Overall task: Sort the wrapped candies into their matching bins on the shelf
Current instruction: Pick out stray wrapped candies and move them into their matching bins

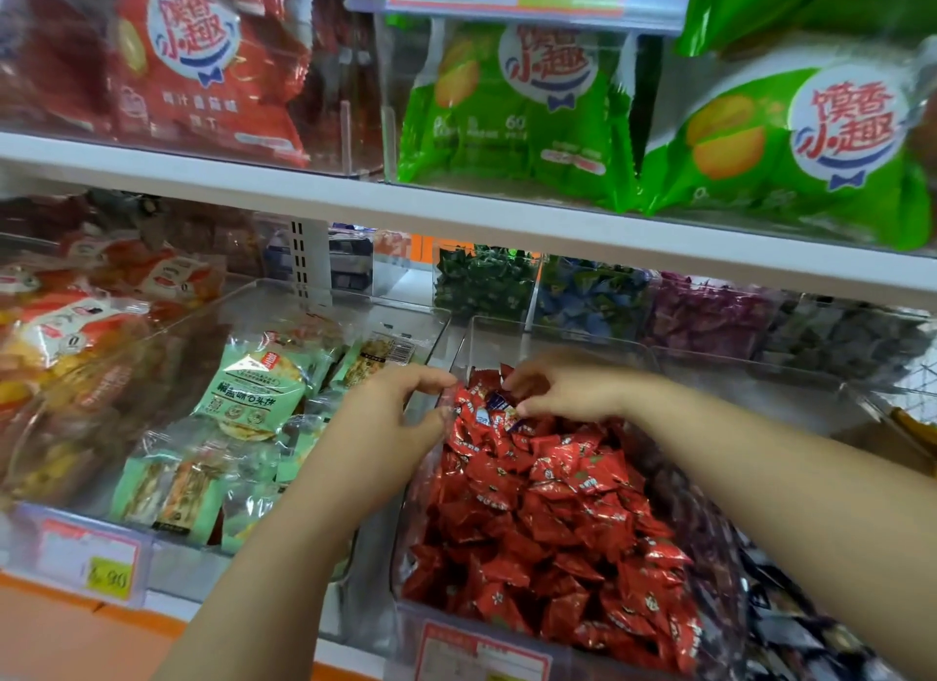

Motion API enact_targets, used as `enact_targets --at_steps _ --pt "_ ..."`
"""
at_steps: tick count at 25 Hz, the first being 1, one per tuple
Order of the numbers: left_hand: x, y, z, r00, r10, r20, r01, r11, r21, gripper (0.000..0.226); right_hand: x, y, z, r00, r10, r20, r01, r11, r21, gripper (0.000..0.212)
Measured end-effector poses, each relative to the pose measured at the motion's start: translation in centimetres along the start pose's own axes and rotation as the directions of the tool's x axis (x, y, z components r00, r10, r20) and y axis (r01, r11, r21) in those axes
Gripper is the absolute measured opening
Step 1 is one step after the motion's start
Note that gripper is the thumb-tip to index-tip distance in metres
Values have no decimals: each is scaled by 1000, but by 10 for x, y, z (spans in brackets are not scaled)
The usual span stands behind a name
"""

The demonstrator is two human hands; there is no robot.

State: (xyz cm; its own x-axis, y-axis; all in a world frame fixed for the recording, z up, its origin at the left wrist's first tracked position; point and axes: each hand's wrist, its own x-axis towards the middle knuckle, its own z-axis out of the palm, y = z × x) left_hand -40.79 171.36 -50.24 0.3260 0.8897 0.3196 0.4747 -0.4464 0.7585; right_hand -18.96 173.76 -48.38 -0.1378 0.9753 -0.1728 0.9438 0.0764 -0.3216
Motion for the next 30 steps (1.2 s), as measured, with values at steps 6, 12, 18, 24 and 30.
enact_targets --at_steps 6,12,18,24,30 --pt "3 -4 0 1000 23 9 -24 999 24 26 38 1 14 1000 -14 6 15 976 -218 54" --pt "3 -4 1 999 43 9 -43 999 2 24 35 11 17 992 49 -120 -56 997 -60 35" --pt "3 -4 2 999 42 5 -42 999 5 24 19 -7 -1 936 22 -351 81 957 277 25" --pt "3 -5 2 999 43 -3 -43 999 14 26 24 -16 21 995 -94 -17 94 939 332 27" --pt "4 -6 2 999 49 -3 -49 999 17 27 11 -11 14 996 -43 83 10 934 358 21"
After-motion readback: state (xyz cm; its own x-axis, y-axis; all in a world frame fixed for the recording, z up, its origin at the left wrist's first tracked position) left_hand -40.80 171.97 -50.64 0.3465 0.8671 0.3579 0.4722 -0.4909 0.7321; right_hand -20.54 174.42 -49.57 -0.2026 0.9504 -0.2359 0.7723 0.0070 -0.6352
